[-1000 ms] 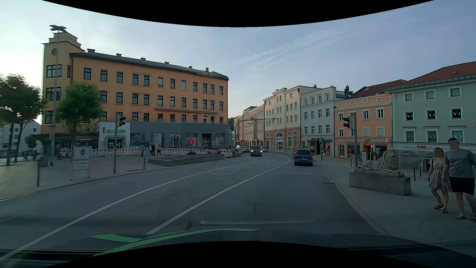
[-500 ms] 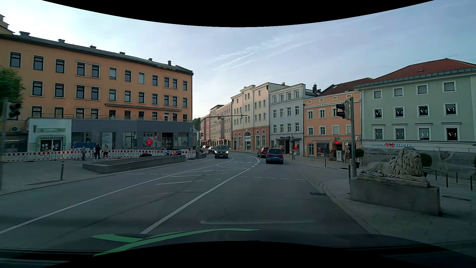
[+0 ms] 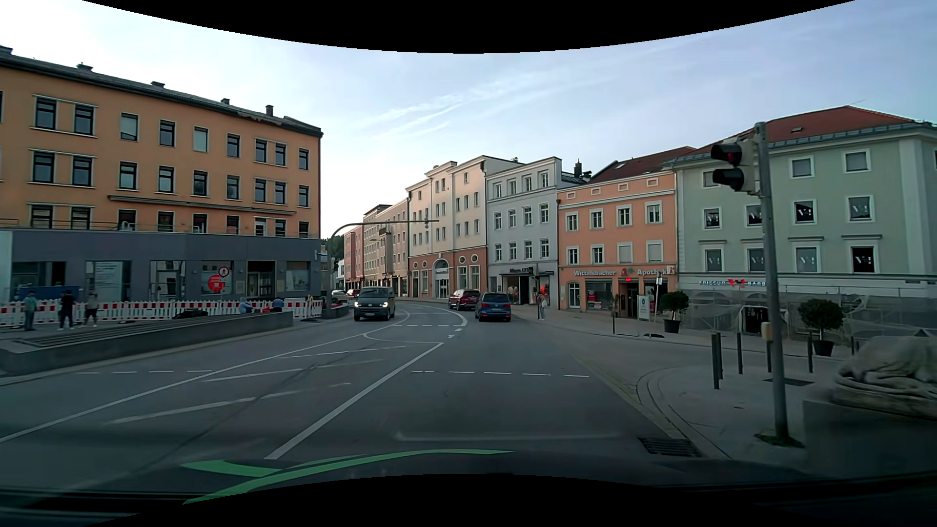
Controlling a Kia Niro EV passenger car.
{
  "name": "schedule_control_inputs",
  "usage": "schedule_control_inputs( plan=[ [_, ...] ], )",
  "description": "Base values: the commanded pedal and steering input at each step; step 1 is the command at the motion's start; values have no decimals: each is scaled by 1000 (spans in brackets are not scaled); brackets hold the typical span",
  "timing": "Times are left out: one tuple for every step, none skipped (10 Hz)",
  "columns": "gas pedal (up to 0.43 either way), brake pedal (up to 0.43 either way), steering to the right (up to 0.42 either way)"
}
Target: Follow the waypoints while adhering to traffic rules and regulations
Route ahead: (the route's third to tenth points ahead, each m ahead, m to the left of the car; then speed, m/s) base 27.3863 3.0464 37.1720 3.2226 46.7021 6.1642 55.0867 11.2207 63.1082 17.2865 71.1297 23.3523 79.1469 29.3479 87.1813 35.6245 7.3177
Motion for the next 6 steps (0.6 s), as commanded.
schedule_control_inputs(
  plan=[
    [79,0,74],
    [79,0,63],
    [79,0,52],
    [79,0,44],
    [79,0,33],
    [79,0,26]
  ],
)
